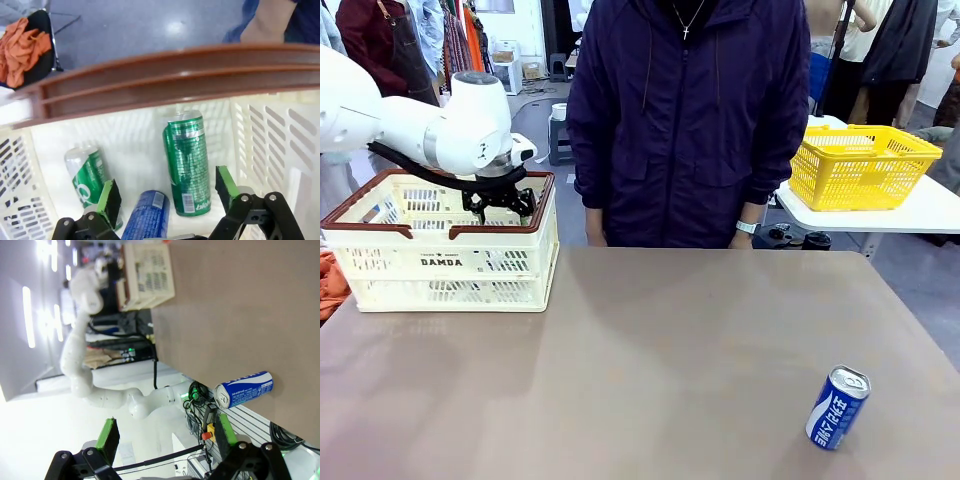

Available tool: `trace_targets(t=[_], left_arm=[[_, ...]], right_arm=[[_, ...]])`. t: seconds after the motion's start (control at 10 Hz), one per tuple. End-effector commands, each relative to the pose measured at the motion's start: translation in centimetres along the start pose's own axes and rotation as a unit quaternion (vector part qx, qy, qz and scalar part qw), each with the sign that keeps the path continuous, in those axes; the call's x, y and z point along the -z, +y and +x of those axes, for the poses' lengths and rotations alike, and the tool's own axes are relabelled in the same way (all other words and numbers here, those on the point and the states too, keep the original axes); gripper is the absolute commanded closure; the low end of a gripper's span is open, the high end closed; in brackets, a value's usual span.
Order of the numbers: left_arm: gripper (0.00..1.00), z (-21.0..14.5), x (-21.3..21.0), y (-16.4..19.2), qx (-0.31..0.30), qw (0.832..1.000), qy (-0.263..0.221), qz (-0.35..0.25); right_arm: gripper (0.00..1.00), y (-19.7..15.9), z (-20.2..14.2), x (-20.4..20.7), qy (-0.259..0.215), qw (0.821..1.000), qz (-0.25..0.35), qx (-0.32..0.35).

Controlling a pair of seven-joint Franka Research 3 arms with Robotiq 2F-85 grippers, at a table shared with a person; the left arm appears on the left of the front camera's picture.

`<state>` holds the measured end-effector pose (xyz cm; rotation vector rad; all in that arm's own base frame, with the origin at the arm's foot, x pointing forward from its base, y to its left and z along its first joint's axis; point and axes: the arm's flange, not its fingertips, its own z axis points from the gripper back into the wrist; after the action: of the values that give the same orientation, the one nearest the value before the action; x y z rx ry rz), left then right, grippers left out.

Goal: Place the drinks into the Shopping basket.
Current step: Pick up one drink and place it into the Shopping basket.

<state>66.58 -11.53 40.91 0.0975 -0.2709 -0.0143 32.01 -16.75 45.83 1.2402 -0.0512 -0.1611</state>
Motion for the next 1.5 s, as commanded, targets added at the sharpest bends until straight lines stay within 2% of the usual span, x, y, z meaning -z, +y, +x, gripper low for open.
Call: trace_targets(t=[0.0, 0.3, 0.4, 0.5, 0.6, 0.7, 0.9, 1.0, 1.1, 1.3, 1.4], left_arm=[[0.0, -0.1, -2.9, 1.8, 0.005, 1.0, -0.025, -0.016], [0.0, -2.0, -12.3, 7.3, -0.003, 0.993, -0.04, -0.108], [0.0, -4.0, -15.0, 9.8, 0.026, 0.987, -0.008, -0.157], [0.0, -5.9, -16.3, 11.8, 0.016, 0.982, 0.02, -0.188], [0.0, -8.2, -16.9, 14.1, 0.045, 0.968, 0.035, -0.243], [0.0, -10.3, -17.0, 16.8, 0.048, 0.951, 0.048, -0.302], [0.0, -16.6, -16.3, 22.3, 0.076, 0.903, 0.047, -0.42], [0.0, -19.9, -15.5, 24.1, 0.082, 0.874, 0.028, -0.478], [0.0, -23.1, -14.2, 25.6, 0.059, 0.845, -0.013, -0.531], [0.0, -28.9, -11.2, 27.4, 0.033, 0.792, -0.084, -0.603], [0.0, -29.7, -10.3, 27.6, 0.027, 0.783, -0.095, -0.614]], right_arm=[[0.0, 0.3, -0.2, 0.0, 0.004, 1.0, -0.003, 0.005], [0.0, 0.3, -0.2, 0.0, 0.004, 1.0, -0.003, 0.005], [0.0, 0.3, -0.2, 0.0, 0.004, 1.0, -0.003, 0.005], [0.0, 0.3, -0.2, 0.0, 0.004, 1.0, -0.003, 0.005], [0.0, 0.3, -0.2, 0.0, 0.004, 1.0, -0.003, 0.005], [0.0, 0.3, -0.2, 0.0, 0.004, 1.0, -0.003, 0.005], [0.0, 0.3, -0.2, 0.0, 0.004, 1.0, -0.003, 0.005], [0.0, 0.3, -0.2, 0.0, 0.004, 1.0, -0.003, 0.005], [0.0, 0.3, -0.2, 0.0, 0.004, 1.0, -0.003, 0.005], [0.0, 0.3, -0.2, 0.0, 0.004, 1.0, -0.003, 0.005], [0.0, 0.3, -0.2, 0.0, 0.004, 1.0, -0.003, 0.005]])
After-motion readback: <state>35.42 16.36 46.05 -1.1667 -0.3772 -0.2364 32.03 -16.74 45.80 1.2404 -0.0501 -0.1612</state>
